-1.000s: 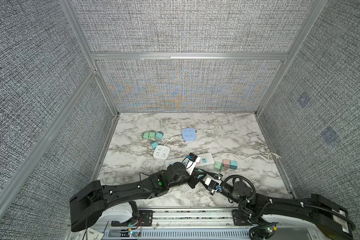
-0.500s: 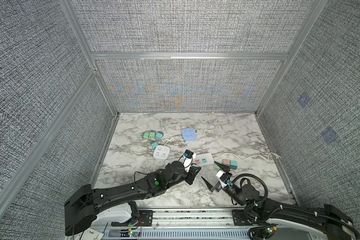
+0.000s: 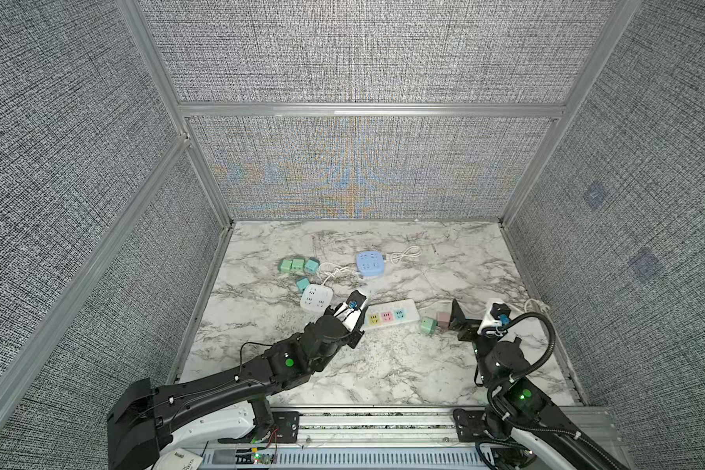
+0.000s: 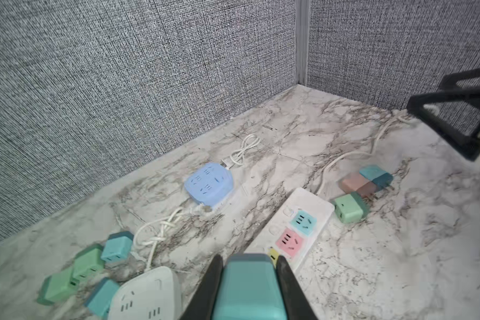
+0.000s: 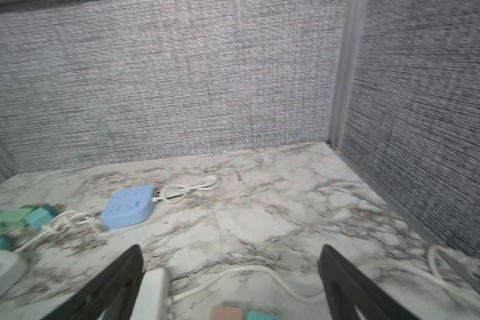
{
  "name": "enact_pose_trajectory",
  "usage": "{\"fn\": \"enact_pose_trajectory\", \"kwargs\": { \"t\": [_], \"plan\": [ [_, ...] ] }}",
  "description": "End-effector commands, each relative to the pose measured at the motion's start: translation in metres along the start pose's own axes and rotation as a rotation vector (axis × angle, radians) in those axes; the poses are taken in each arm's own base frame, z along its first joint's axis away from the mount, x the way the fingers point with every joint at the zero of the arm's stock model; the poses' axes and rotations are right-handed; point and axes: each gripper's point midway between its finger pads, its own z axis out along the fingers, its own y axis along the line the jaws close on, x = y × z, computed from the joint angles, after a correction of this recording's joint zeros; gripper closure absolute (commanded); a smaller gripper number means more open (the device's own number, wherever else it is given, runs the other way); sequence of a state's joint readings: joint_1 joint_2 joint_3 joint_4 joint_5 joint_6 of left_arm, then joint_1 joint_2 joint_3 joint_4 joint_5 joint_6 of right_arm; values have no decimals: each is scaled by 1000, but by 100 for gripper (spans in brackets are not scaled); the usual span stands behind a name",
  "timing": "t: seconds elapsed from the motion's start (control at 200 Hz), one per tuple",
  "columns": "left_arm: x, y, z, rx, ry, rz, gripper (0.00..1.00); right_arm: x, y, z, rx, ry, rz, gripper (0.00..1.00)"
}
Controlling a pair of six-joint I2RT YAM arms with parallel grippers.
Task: Insert plugs into power strip
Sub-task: Insert the plug into the socket.
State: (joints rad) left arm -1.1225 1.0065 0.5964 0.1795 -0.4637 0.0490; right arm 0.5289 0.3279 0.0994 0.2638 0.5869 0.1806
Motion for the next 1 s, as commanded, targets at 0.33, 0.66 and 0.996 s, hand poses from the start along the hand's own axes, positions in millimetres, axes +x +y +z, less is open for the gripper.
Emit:
{"fn": "enact_pose_trajectory", "kwargs": {
  "t": [0.33,0.66,0.996],
  "plan": [
    [-10,-42,26,184,-94,432,100,43,-17,65,-50,223,210,1],
    [6,-42,81,282,64,464,100,41,-8,44,-117,171,185,0],
    [22,-53,142,356,207,453,100,42,-9,46,-106,184,185,1]
  ]
}}
